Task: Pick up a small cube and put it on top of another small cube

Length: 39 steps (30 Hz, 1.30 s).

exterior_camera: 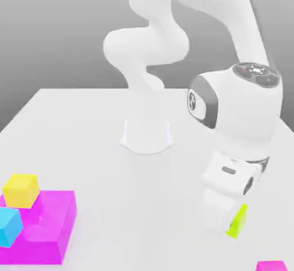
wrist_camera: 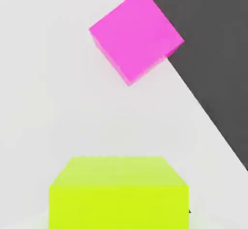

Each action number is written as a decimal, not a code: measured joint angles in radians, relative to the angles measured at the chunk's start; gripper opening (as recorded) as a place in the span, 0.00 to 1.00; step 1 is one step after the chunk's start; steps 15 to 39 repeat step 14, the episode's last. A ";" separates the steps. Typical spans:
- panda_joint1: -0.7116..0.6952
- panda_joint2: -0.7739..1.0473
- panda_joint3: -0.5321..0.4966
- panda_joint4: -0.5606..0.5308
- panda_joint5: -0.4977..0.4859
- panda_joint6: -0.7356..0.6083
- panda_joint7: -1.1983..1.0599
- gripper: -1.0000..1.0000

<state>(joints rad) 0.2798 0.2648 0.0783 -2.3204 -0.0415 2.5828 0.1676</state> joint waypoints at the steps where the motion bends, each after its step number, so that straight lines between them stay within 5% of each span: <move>1: 0.005 0.017 0.005 0.036 -0.003 -0.020 -0.008 0.00; 8: 0.039 0.182 0.018 0.210 -0.031 -0.030 -0.033 0.00; 9: 0.043 0.214 0.013 0.214 -0.035 -0.003 -0.030 1.00; 39: 0.043 0.214 0.013 0.214 -0.035 -0.003 -0.030 1.00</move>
